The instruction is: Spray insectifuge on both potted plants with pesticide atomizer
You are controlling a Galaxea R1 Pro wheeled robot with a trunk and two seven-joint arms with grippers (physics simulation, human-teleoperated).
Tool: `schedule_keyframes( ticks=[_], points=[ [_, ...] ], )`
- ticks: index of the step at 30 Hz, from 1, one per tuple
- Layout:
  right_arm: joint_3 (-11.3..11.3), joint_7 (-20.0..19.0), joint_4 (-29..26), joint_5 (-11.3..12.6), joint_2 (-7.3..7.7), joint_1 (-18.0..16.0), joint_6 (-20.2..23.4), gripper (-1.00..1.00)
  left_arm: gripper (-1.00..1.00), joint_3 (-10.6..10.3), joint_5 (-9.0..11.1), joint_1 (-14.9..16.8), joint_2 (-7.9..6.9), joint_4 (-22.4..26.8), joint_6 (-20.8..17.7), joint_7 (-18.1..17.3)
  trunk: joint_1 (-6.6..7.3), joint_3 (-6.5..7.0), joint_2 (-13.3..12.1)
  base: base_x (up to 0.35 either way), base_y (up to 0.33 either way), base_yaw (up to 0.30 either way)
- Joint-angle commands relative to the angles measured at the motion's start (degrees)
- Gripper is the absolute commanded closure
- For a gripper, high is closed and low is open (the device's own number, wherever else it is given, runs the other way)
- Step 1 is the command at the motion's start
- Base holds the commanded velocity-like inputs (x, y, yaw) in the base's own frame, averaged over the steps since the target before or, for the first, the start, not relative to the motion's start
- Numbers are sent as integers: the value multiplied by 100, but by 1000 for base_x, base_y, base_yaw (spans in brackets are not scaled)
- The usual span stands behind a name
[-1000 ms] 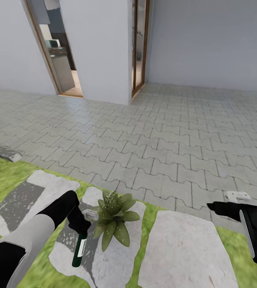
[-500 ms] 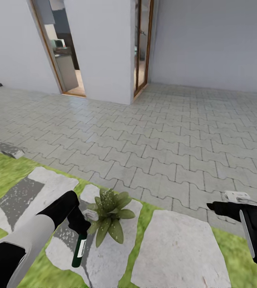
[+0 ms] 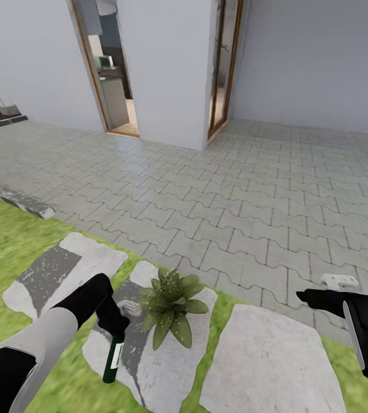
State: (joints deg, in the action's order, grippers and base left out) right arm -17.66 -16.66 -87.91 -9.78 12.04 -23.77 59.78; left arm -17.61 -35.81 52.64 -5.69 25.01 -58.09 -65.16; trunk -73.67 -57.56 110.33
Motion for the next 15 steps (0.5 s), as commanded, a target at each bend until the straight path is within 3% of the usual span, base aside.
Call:
schedule_keyframes(
  ticks=[1, 15],
  points=[
    [-5, -57, -7, -60, 0, -4, 22, -100, 100, -9, -49, 1, -3, 13, -35, -58, 1, -5, 2, 0, 113, 40],
    [-3, -69, -7, -60, 0, -3, 22, -100, 100, -16, -49, 18, -3, 55, -40, -58, 1, -5, 2, 0, 14, 1]
  ],
)
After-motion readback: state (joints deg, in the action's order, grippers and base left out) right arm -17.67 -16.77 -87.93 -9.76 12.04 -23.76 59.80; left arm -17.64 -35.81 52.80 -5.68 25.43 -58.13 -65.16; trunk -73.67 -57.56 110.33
